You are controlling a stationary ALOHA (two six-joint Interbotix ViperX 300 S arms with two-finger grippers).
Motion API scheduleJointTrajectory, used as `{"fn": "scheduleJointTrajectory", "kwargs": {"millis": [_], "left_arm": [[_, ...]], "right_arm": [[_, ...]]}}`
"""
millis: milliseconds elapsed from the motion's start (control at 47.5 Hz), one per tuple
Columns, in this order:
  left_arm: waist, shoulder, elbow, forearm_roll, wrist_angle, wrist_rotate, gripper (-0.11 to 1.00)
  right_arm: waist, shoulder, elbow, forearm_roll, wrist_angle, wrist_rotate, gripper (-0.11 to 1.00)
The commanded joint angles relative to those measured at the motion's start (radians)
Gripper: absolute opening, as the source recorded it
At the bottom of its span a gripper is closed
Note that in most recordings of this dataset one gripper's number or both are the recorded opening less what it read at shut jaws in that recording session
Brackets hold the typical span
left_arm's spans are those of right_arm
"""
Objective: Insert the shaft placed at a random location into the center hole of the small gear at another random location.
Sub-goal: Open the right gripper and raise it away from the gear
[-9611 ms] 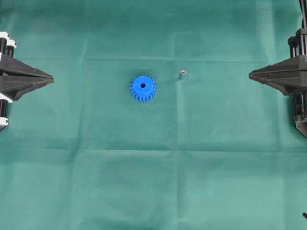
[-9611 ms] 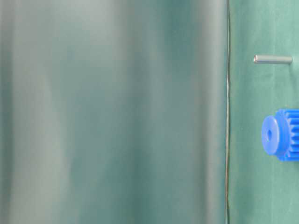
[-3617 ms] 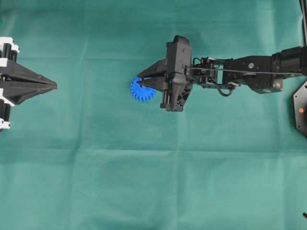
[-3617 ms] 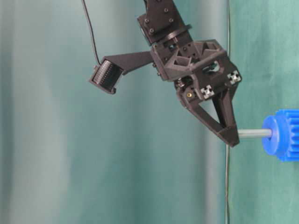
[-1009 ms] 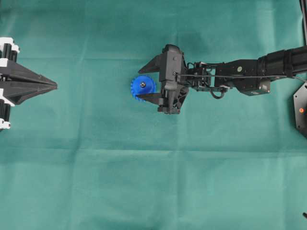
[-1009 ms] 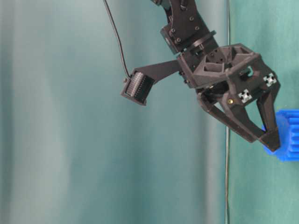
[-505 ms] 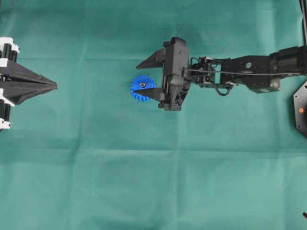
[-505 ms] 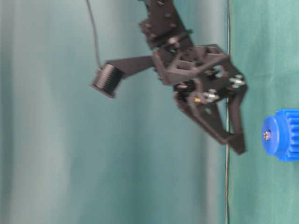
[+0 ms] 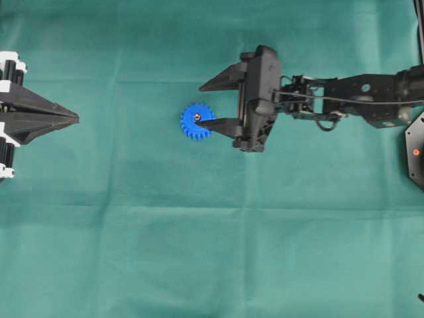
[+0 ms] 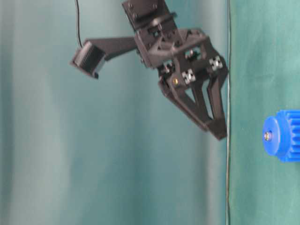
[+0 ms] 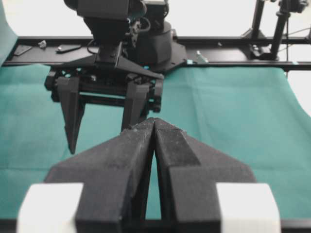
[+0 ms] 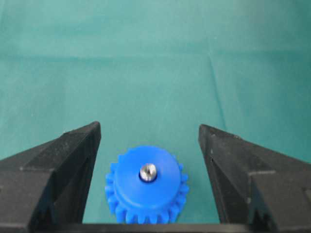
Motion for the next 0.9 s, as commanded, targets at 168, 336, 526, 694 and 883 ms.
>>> {"fn": "scheduleJointTrajectory", "kwargs": {"millis": [168,336,526,694,883], "left_arm": [[0.003,0.006,-0.021,0.002,-0.011,-0.003,0.0],[0.003,0.006,-0.023,0.002,-0.011,-0.003,0.0],[0.003,0.008,-0.023,0.002,-0.011,-0.003,0.0],[0.003,0.008,-0.021,0.002,-0.011,-0.002,0.0],[0.003,0.006,-0.021,0.002,-0.011,-0.002,0.0]], "right_arm": [[0.002,-0.149,0.091,0.025,-0.023,0.008,0.8],[0.002,-0.256,0.172,0.043,-0.023,0.008,0.8],[0.002,-0.367,0.258,0.061,-0.023,0.008,0.8],[0.002,-0.428,0.305,0.074,-0.023,0.008,0.8],[0.002,-0.454,0.322,0.077,-0.023,0.008,0.8]]}}
